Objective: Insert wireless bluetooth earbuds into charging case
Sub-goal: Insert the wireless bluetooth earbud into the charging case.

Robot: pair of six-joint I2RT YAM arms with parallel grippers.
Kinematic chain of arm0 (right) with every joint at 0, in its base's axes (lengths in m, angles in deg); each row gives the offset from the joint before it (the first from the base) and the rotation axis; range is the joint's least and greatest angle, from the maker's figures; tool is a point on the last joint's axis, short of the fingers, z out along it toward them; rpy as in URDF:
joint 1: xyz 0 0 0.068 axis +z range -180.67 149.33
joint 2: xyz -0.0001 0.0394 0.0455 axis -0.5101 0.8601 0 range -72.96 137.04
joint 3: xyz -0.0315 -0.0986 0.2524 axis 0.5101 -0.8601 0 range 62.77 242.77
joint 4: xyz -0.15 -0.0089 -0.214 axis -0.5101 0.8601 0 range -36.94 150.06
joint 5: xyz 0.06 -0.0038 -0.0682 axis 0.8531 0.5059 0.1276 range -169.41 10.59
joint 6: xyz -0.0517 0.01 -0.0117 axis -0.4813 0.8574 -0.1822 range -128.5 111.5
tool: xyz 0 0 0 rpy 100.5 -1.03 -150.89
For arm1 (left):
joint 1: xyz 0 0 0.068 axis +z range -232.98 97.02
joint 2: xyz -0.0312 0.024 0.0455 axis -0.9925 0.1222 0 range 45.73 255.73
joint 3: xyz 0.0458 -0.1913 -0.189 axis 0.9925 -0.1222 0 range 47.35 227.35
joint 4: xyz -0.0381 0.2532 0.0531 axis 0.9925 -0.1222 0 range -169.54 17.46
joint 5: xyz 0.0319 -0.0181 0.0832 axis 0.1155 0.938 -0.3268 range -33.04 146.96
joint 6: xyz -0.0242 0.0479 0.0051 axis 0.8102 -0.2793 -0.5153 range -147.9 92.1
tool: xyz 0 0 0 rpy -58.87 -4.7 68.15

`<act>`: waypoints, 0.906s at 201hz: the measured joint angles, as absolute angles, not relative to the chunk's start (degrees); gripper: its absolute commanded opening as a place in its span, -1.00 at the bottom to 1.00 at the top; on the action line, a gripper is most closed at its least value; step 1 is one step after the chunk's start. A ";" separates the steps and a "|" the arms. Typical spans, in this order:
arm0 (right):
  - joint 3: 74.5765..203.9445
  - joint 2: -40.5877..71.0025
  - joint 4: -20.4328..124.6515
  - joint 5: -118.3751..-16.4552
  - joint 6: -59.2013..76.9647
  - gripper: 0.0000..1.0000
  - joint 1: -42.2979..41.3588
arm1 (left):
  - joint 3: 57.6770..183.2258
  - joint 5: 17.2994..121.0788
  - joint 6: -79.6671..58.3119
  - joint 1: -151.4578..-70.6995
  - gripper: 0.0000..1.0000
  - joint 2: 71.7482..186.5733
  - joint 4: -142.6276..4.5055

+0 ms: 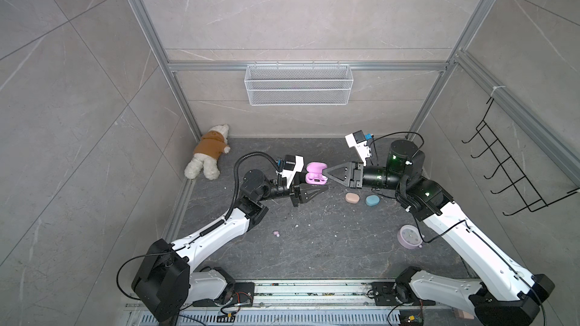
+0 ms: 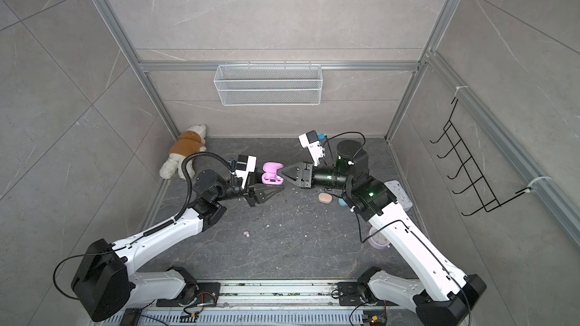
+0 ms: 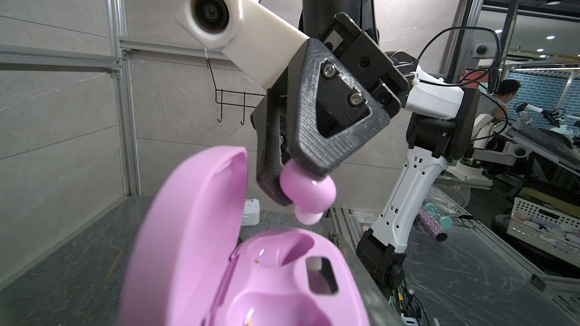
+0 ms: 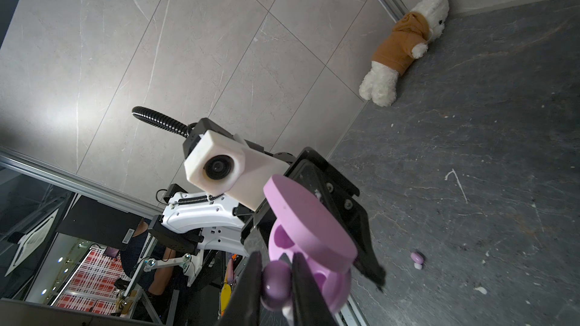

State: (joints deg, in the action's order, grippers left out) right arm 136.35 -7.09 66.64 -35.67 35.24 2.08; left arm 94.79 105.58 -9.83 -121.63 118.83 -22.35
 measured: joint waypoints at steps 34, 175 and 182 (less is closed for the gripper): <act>136.35 -6.68 66.67 -35.71 35.22 -0.60 2.71 | 94.79 105.58 -9.88 -121.98 -0.63 118.83 -22.35; 138.23 -6.63 71.78 -37.66 31.75 -0.36 3.09 | 94.79 105.56 -10.47 -122.01 -0.63 117.21 -24.73; 138.62 -6.61 72.37 -37.88 31.70 -0.34 3.17 | 94.79 105.56 -10.47 -122.01 -0.63 117.21 -24.69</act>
State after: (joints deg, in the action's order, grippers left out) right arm 138.62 -6.61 72.37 -37.88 31.70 3.17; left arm 94.79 105.56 -10.47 -122.01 117.21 -24.69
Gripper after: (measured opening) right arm 0.314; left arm 0.421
